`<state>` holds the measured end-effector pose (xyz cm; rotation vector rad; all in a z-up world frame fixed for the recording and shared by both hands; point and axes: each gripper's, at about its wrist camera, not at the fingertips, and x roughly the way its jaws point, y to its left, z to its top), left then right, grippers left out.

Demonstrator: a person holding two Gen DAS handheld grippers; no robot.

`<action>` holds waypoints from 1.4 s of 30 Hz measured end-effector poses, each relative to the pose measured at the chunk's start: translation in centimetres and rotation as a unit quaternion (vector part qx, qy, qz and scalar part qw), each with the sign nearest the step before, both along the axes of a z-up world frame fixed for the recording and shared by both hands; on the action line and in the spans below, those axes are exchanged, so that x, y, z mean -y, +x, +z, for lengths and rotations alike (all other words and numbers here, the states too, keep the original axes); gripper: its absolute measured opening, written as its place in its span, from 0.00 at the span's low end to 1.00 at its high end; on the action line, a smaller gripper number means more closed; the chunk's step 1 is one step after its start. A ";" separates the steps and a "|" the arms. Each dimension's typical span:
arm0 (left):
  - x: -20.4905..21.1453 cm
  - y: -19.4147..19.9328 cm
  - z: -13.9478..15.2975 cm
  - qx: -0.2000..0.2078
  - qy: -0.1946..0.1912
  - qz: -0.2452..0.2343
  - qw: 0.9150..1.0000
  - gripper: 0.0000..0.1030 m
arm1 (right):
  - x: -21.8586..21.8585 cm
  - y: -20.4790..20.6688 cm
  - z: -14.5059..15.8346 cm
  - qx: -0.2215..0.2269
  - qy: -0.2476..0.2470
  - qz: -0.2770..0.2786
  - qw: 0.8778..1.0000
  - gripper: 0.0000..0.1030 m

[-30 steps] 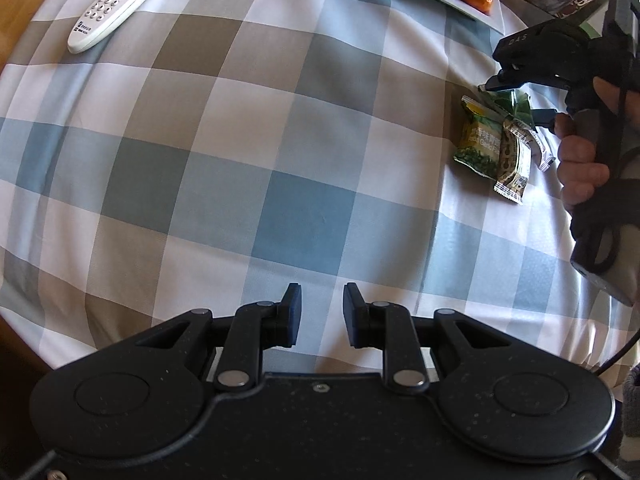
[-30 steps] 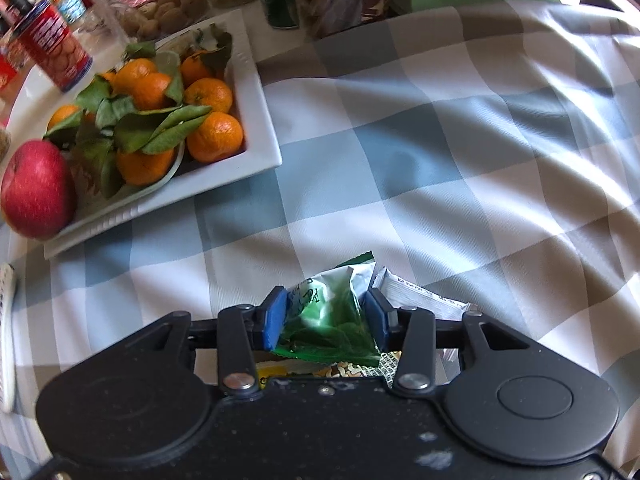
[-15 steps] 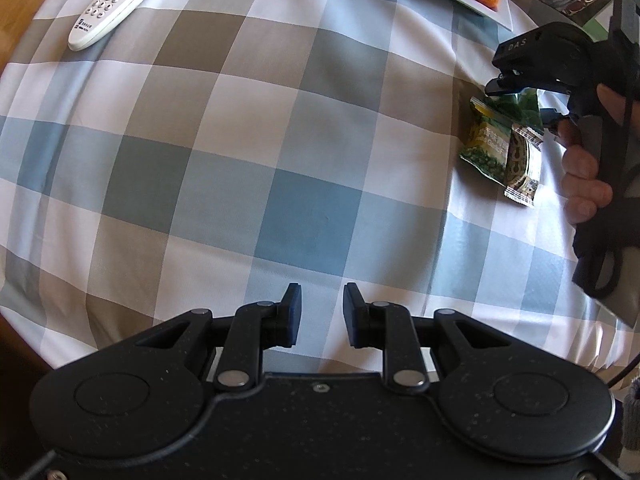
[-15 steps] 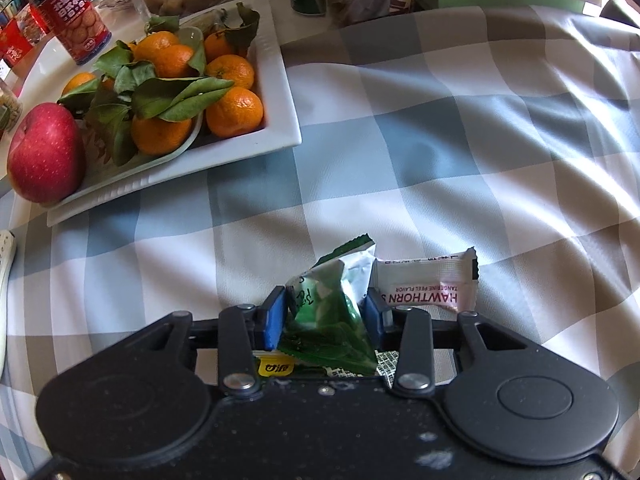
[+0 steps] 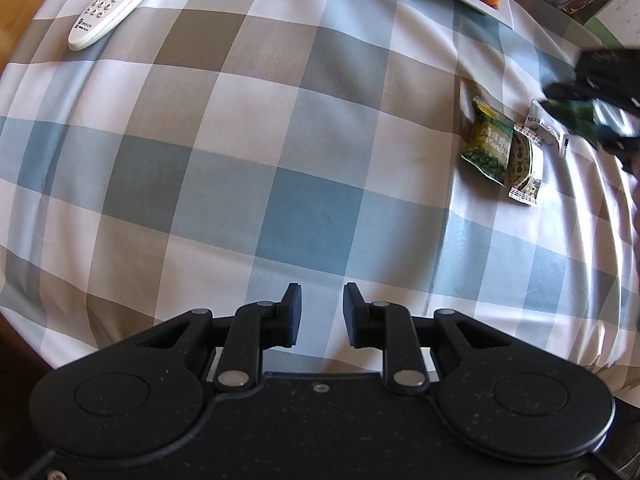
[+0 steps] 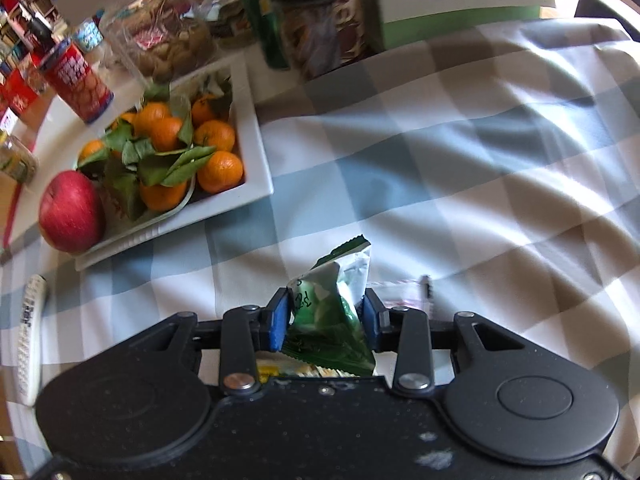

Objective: Organize snacks
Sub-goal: 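Close the left tool on the green garlic-pea packet and lift it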

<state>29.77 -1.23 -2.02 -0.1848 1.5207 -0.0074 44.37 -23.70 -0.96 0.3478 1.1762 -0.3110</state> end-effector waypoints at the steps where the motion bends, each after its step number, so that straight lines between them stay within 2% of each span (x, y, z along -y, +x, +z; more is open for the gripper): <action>1: 0.0 0.0 0.0 0.000 0.001 0.000 1.000 0.32 | 0.4 -0.6 0.3 0.000 0.003 -0.001 1.000 0.37; 7: 0.3 0.0 -0.3 0.003 0.010 -0.006 1.000 0.32 | 1.7 -5.8 0.4 -0.012 0.022 0.007 1.000 0.37; 13: 1.2 -0.2 -0.7 0.011 0.036 -0.019 0.999 0.32 | 3.2 -11.6 -1.5 -0.044 0.057 -0.002 0.997 0.37; 21: 2.3 -0.2 -1.6 0.011 0.064 -0.032 0.997 0.32 | 3.2 -17.0 -3.1 -0.067 0.057 0.015 0.996 0.37; 25: 3.1 -0.2 -2.5 0.007 0.079 -0.034 0.996 0.32 | 3.3 -17.8 -3.0 -0.073 0.076 0.007 0.994 0.37; 29: 3.5 -0.4 -3.1 0.005 0.090 -0.039 0.995 0.32 | 3.2 -17.8 -2.3 -0.073 0.056 0.015 0.996 0.38; 37: 4.0 -0.6 -3.5 0.019 0.107 -0.036 0.993 0.32 | 3.2 -17.9 -2.3 -0.088 0.068 0.025 0.993 0.38; 42: 4.1 -1.2 -3.6 0.033 0.098 -0.043 0.994 0.32 | 3.0 -18.0 -2.9 -0.108 0.102 0.025 0.989 0.38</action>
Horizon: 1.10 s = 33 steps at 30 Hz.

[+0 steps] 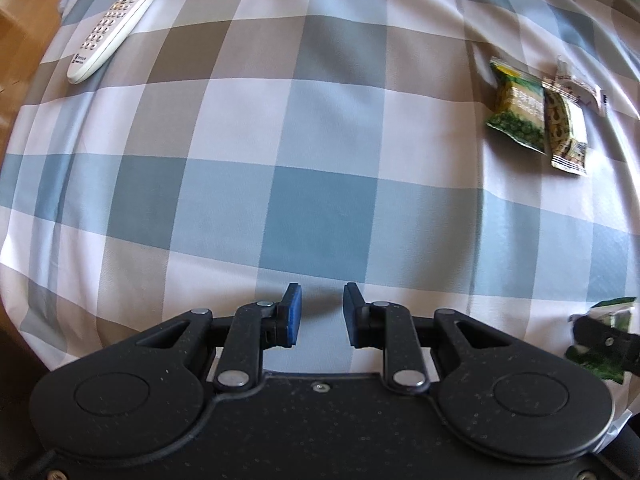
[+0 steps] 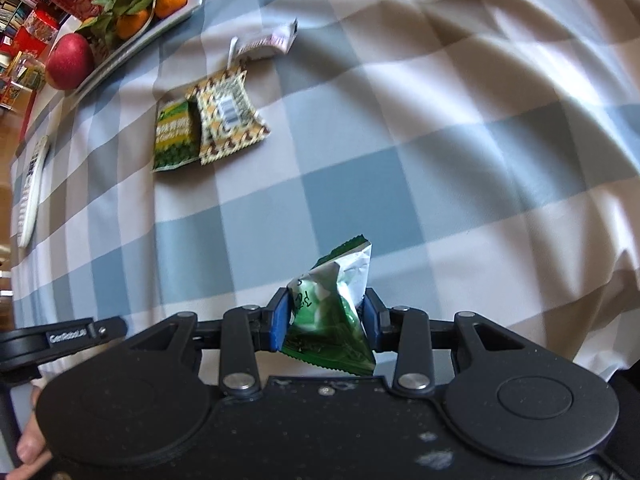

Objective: Organize snacks
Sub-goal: 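Close the left tool on the green garlic-pea packet and lift it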

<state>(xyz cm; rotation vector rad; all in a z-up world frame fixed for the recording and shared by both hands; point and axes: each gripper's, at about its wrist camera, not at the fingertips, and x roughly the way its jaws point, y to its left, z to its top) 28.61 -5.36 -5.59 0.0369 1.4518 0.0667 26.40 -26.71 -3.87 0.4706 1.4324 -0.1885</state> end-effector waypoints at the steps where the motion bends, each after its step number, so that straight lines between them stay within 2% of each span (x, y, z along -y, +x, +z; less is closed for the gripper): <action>1: 0.1 -0.2 0.1 0.003 -0.001 -0.003 1.000 0.32 | -0.1 0.0 -0.1 -0.004 0.006 0.000 1.000 0.38; 8: 0.1 -0.8 0.8 0.020 -0.030 -0.013 0.999 0.32 | -1.5 0.0 -0.1 -0.009 0.022 0.018 1.000 0.38; 13: 1.5 0.0 2.5 0.041 -0.021 -0.027 0.999 0.32 | -2.2 -0.2 0.1 -0.011 0.038 0.028 0.999 0.38; 19: 4.3 3.0 3.8 0.041 -0.039 -0.039 0.998 0.32 | -2.8 -0.1 0.0 -0.014 0.054 0.033 0.998 0.38; 33: 9.0 7.0 2.8 0.064 -0.080 -0.052 0.993 0.32 | -1.7 -0.1 1.1 -0.006 0.073 0.018 0.997 0.38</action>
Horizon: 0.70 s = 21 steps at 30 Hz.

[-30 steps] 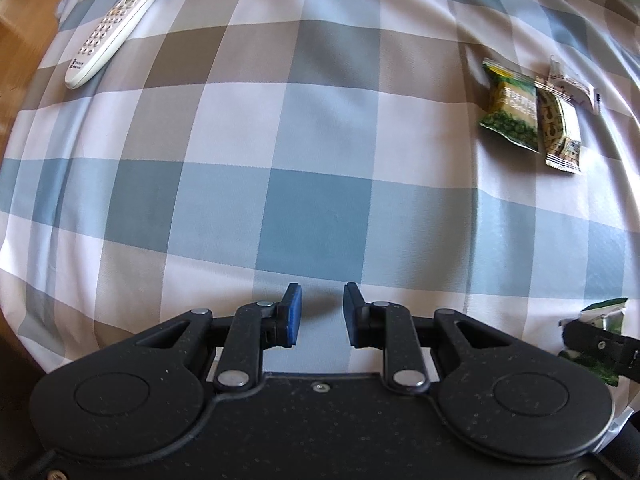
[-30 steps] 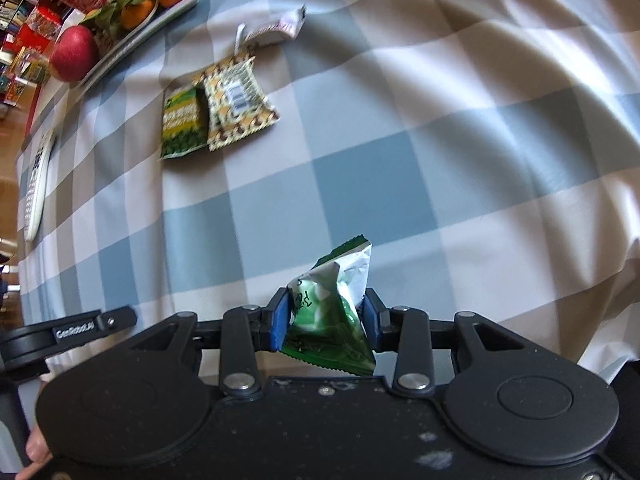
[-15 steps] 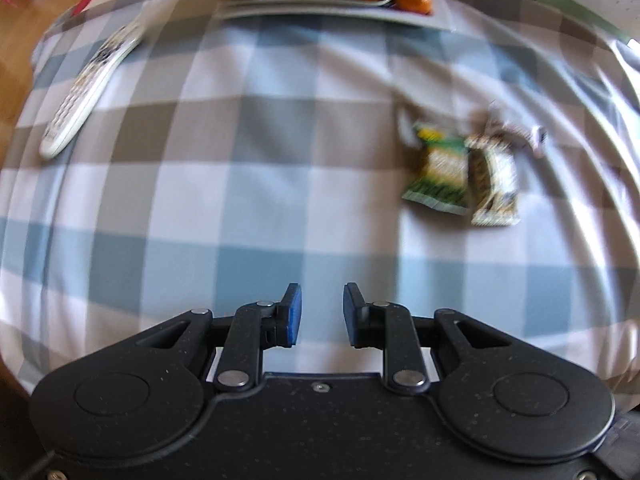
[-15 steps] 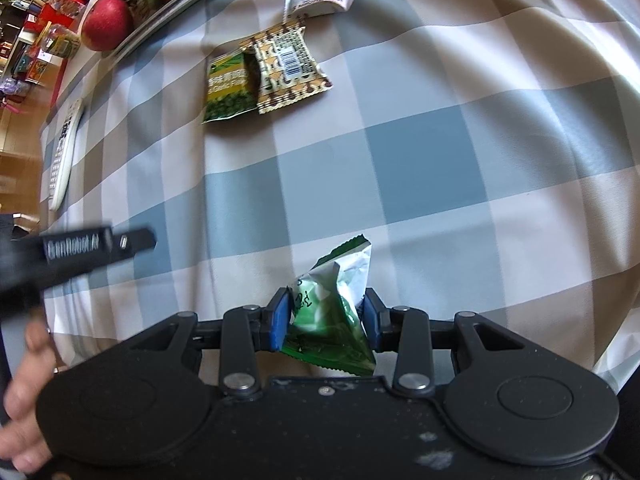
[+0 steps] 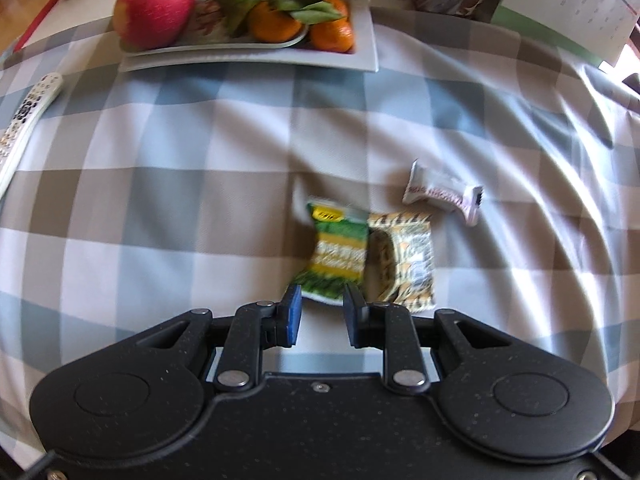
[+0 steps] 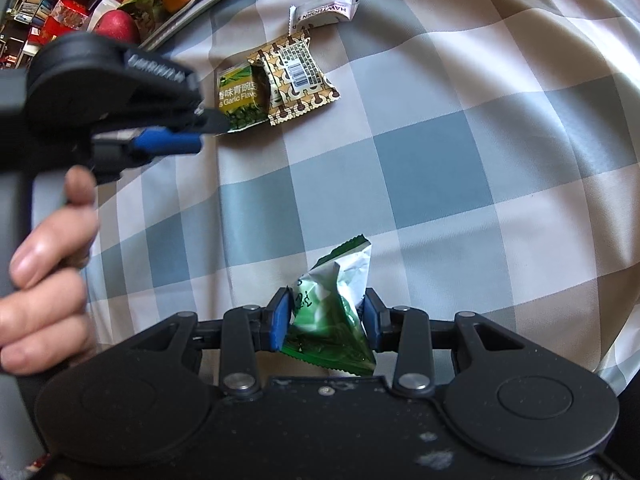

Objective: Organize snacks
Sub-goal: 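Close the left tool on the green garlic-pea packet and lift it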

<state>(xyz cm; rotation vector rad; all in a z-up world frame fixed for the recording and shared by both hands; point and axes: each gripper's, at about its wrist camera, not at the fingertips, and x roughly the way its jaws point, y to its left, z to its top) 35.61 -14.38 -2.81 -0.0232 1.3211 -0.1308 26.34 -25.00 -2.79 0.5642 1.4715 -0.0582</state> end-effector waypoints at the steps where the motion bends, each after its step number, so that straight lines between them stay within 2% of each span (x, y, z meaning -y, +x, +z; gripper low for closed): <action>1: 0.2 0.1 0.0 0.001 0.002 0.000 1.000 0.32 | 0.0 0.0 0.0 0.001 0.000 -0.001 1.000 0.38; 3: 0.5 0.5 0.0 0.009 0.001 0.001 1.000 0.33 | 0.0 0.0 0.1 0.001 -0.001 -0.001 1.000 0.38; 6: 1.2 0.8 0.0 0.017 0.006 -0.001 1.000 0.45 | -0.2 -0.1 0.2 -0.001 0.001 0.003 1.000 0.38; 15: 2.8 1.9 -2.1 0.012 0.053 -0.020 0.998 0.46 | -0.3 0.1 0.0 -0.002 0.005 0.003 1.000 0.38; 21: 2.5 2.8 -3.0 -0.006 0.041 -0.006 0.999 0.46 | 0.1 0.1 0.2 -0.002 0.009 -0.002 1.000 0.38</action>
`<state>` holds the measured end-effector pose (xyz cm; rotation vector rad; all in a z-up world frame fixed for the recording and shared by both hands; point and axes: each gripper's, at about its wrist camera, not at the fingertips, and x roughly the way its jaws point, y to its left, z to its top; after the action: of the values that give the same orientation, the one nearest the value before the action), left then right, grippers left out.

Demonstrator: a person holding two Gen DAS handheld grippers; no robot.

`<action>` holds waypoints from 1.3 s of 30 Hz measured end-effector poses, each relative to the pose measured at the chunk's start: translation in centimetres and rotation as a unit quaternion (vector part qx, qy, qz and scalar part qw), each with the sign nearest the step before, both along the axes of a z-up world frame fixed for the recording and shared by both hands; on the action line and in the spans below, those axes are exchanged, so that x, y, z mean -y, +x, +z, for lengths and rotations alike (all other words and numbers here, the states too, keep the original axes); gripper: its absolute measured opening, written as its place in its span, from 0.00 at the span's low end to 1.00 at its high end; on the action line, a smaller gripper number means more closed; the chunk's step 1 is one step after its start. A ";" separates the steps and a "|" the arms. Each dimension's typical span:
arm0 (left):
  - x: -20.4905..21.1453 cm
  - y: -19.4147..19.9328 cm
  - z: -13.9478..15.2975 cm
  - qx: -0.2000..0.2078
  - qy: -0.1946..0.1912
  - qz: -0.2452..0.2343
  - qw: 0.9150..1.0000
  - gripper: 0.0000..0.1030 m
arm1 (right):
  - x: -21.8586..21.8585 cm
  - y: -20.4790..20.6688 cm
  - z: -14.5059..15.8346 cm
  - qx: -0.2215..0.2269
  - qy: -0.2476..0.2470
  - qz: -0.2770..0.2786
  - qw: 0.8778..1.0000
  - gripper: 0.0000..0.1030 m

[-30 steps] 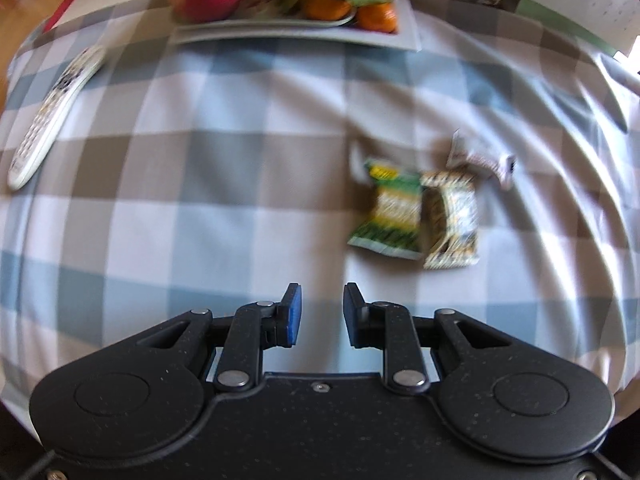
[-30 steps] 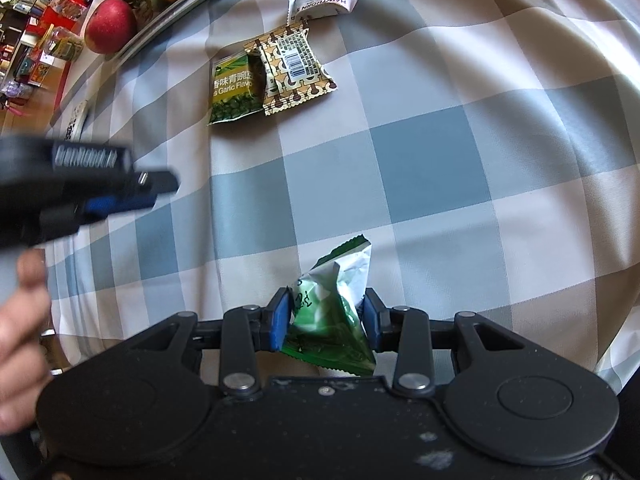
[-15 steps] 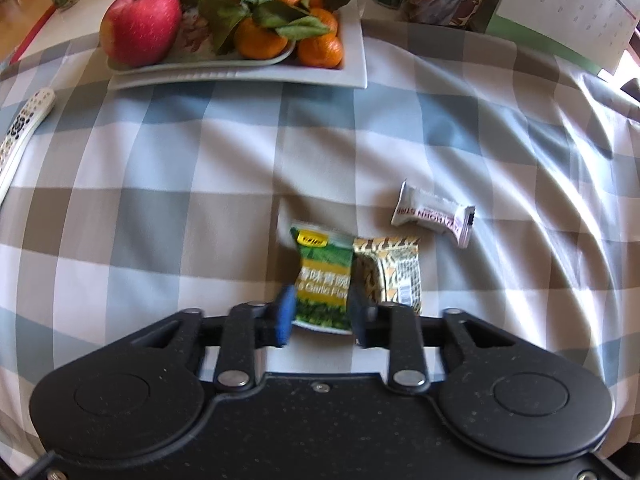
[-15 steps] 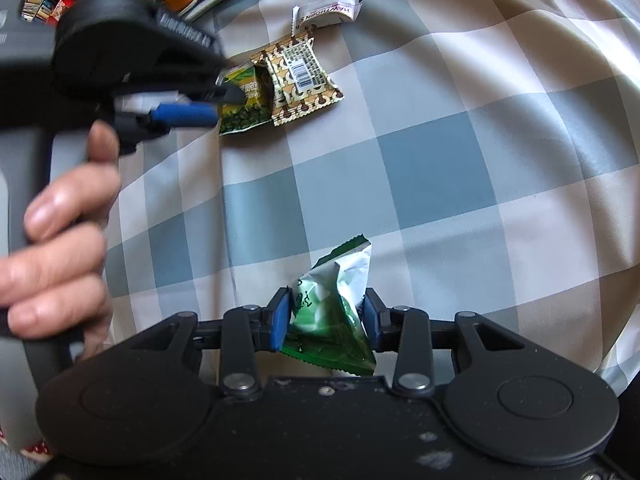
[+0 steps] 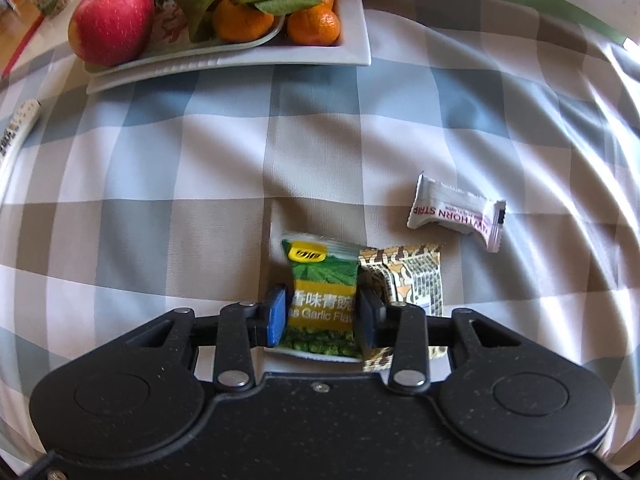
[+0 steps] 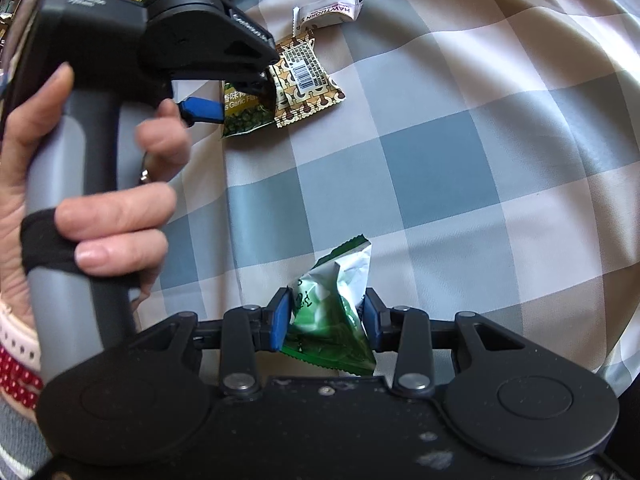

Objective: Organize snacks
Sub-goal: 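Close the left tool on the green garlic-pea packet and lift it, then carry the green packet and green candy over the gold tray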

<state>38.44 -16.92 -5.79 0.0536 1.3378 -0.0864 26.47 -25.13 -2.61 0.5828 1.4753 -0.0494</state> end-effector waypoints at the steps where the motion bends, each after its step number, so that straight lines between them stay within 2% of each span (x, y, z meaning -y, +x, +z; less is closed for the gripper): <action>1: -0.1 0.2 0.0 -0.002 -0.005 0.005 1.000 0.46 | 0.0 0.0 0.0 0.000 0.001 0.001 1.000 0.38; 5: 0.1 0.6 0.0 -0.015 -0.006 0.002 1.000 0.45 | 0.0 0.0 0.0 -0.002 0.003 0.005 1.000 0.38; 10: 0.2 0.7 0.0 -0.014 -0.001 -0.013 1.000 0.37 | 0.2 0.2 -0.3 -0.004 0.002 0.006 1.000 0.38; 14: -0.2 0.7 0.0 -0.020 -0.016 -0.008 1.000 0.36 | 0.2 0.2 -0.3 -0.004 -0.001 0.005 1.000 0.38; 22: -1.7 -0.4 2.4 -0.027 -0.020 -0.001 0.999 0.36 | 0.7 0.2 -0.6 -0.009 -0.004 -0.007 1.000 0.38; 27: -3.5 -2.1 3.9 -0.054 -0.036 0.018 0.998 0.36 | 0.8 0.4 -1.1 -0.011 -0.007 -0.010 1.000 0.38; 34: -5.9 -6.4 5.8 -0.054 -0.036 0.025 0.998 0.36 | 0.9 0.5 -1.6 -0.015 -0.017 -0.015 1.000 0.38; 39: -7.0 -10.1 6.0 -0.065 -0.032 0.021 0.997 0.36 | 1.5 0.4 -2.1 -0.021 -0.020 -0.023 0.999 0.38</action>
<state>28.35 -9.91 0.16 -0.0342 1.4643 -0.0985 26.89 -26.66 -4.67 0.5875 1.4979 -0.1275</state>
